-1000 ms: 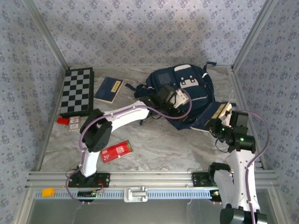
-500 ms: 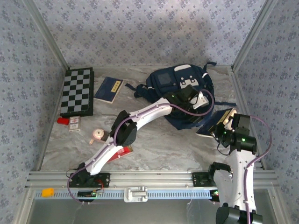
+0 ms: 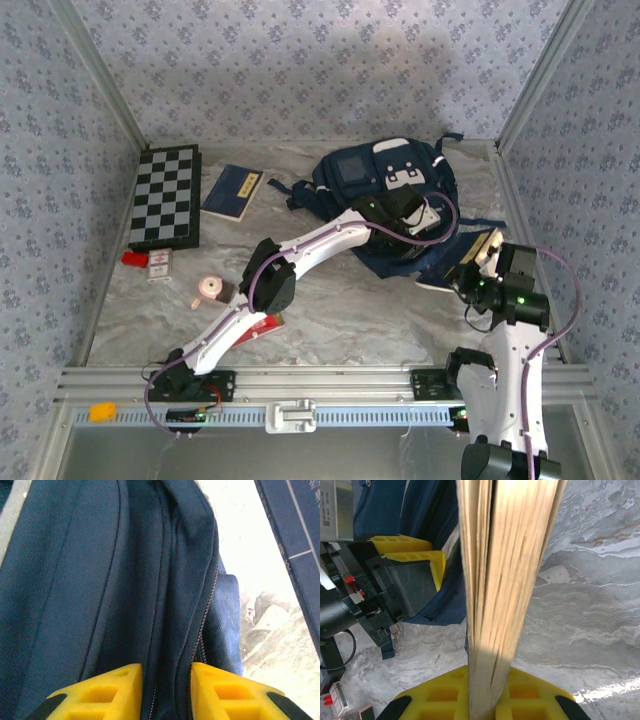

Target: Pack books, pencil case, and school supplies into a backpack

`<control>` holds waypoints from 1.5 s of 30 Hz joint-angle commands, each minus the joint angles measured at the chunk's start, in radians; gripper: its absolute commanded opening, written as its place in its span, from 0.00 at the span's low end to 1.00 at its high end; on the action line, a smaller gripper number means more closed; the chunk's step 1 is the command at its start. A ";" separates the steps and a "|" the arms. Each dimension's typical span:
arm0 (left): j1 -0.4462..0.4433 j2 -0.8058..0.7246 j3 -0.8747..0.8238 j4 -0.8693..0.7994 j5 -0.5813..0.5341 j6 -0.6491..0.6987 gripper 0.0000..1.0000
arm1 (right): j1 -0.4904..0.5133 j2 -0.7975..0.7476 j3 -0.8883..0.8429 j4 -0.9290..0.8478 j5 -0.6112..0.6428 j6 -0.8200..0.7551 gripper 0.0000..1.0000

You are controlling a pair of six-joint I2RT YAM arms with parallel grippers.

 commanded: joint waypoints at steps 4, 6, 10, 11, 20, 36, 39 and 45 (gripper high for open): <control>-0.002 0.023 0.014 -0.046 0.052 -0.008 0.27 | -0.007 -0.014 -0.010 0.051 -0.025 -0.019 0.00; 0.000 0.026 0.020 -0.050 0.039 -0.023 0.18 | -0.007 -0.014 -0.013 0.052 -0.030 -0.020 0.00; 0.008 -0.012 0.023 -0.061 0.038 -0.034 0.02 | -0.007 -0.014 -0.006 0.043 -0.045 -0.022 0.00; 0.014 -0.032 0.012 -0.061 0.030 -0.040 0.00 | -0.007 -0.014 -0.001 0.043 -0.050 -0.026 0.00; 0.038 -0.362 -0.341 0.131 -0.101 -0.105 0.00 | -0.004 0.010 -0.020 0.150 -0.225 -0.050 0.00; 0.080 -0.731 -0.659 0.391 -0.281 -0.278 0.00 | 0.386 0.132 -0.156 0.607 -0.158 0.217 0.00; 0.091 -0.699 -0.587 0.303 -0.393 -0.308 0.00 | 0.456 0.101 -0.111 0.528 -0.055 0.199 0.00; 0.122 -0.705 -0.616 0.341 -0.355 -0.336 0.00 | 0.440 0.032 0.019 0.200 0.165 0.136 0.00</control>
